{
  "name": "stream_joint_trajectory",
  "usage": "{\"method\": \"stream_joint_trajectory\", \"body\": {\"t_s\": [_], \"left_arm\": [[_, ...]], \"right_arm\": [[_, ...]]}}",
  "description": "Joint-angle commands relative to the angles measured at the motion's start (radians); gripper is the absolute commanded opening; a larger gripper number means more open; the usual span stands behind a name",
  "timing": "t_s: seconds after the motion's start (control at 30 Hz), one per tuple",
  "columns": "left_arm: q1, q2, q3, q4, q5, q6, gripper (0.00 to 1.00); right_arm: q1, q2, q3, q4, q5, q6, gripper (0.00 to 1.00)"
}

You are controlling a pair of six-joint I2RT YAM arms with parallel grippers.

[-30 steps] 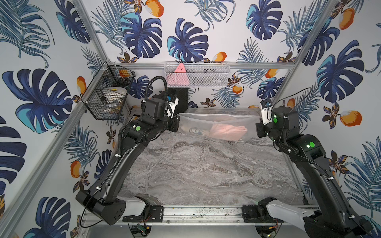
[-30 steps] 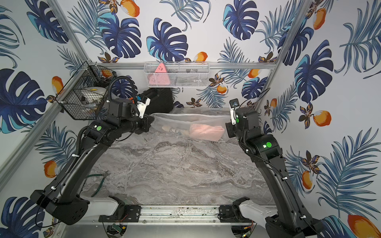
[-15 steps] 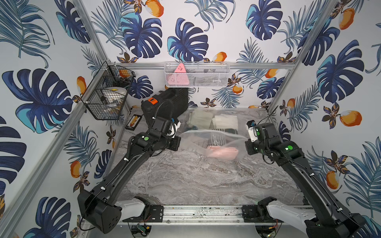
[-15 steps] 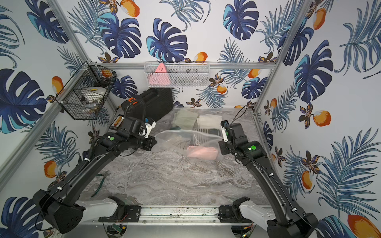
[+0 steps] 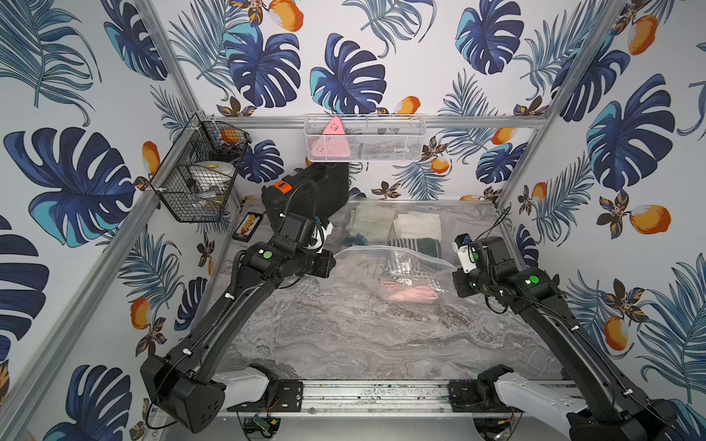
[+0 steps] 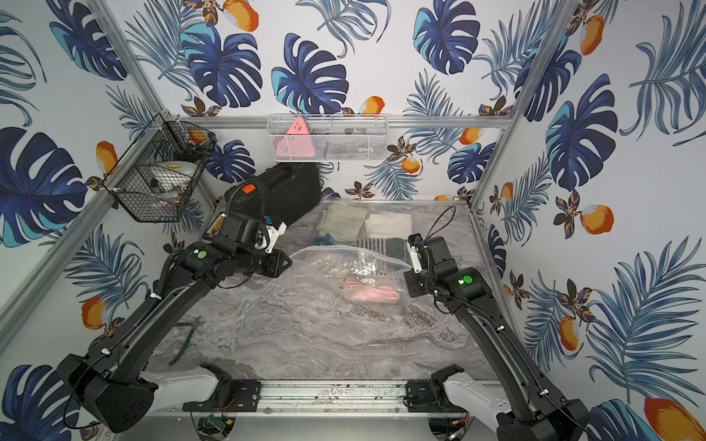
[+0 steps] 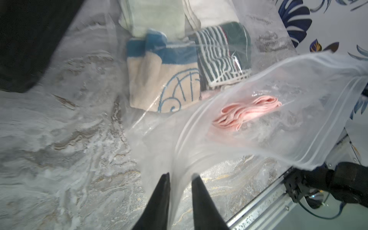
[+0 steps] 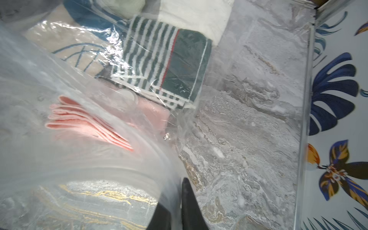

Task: Place the folded towel into the vacuum bag
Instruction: Adjust the vacuum bag at the center of the board.

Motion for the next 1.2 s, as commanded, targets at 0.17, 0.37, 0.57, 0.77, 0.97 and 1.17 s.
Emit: {"method": "stream_joint_trajectory", "body": {"t_s": [0.17,0.37,0.57,0.77,0.97,1.17], "left_arm": [[0.003,0.007,0.181,0.032,-0.045,-0.033,0.38],[-0.136,0.123,0.152,0.045,-0.008,0.004,0.38],[-0.21,0.22,0.107,0.118,0.034,0.014,0.39],[-0.312,0.352,-0.001,0.225,0.017,-0.041,0.37],[-0.375,0.5,-0.123,0.367,-0.035,-0.137,0.35],[-0.375,0.655,-0.098,0.431,-0.094,-0.162,0.34]], "right_arm": [[0.001,-0.048,0.007,-0.029,-0.31,-0.005,0.12],[0.001,-0.105,0.134,0.003,-0.524,0.101,0.42],[0.001,0.093,0.211,-0.091,-0.354,0.253,0.5],[0.03,0.331,0.004,0.048,-0.39,0.498,0.44],[0.057,0.463,-0.155,0.261,-0.405,0.618,0.41],[0.044,0.622,-0.155,0.369,-0.375,0.641,0.41]]}}
